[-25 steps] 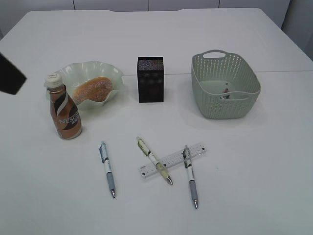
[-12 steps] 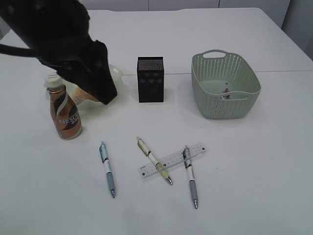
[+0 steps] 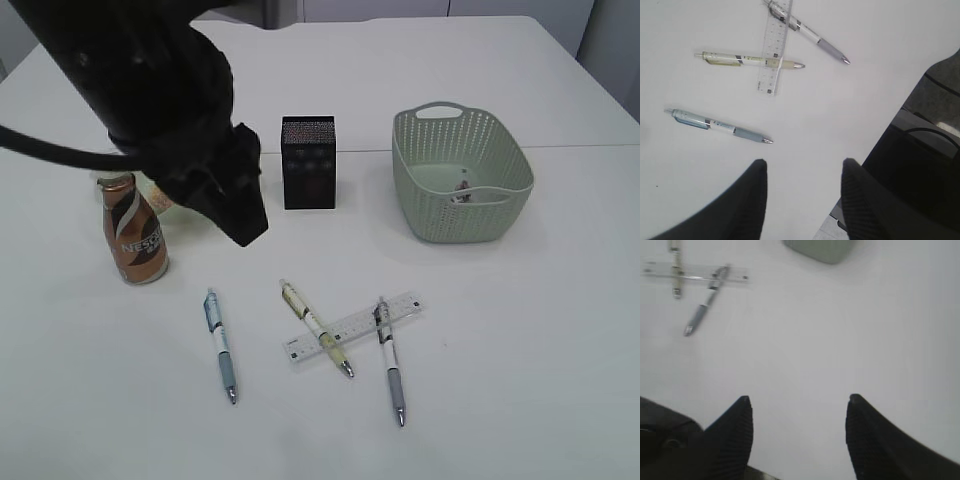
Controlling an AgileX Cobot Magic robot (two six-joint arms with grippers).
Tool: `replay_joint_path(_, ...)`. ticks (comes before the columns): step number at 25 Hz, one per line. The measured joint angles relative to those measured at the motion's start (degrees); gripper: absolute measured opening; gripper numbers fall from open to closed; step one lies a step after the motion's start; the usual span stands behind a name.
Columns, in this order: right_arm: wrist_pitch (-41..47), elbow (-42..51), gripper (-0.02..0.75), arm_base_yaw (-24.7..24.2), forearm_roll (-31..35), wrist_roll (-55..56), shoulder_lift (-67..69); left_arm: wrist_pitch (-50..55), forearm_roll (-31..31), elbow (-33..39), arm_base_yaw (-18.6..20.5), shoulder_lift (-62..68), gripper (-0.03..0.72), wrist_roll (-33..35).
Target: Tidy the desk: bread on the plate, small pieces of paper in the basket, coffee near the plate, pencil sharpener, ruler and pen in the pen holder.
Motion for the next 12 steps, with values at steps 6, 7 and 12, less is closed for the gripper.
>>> replay_joint_path(6,-2.82,2.32,0.464,0.00,16.21,-8.01,-9.70,0.00,-0.96,0.00,-0.34,0.00,0.354,0.14)
replay_joint_path(7,-3.29,2.75,0.464,0.00,17.57,-8.01,-11.46,0.00,-1.23,0.00,-0.34,0.00,0.354,0.13)
replay_joint_path(12,-3.82,6.20,0.464,0.00,20.28,-5.95,-20.96,0.00,-1.46,0.00,-0.34,0.00,0.354,0.13)
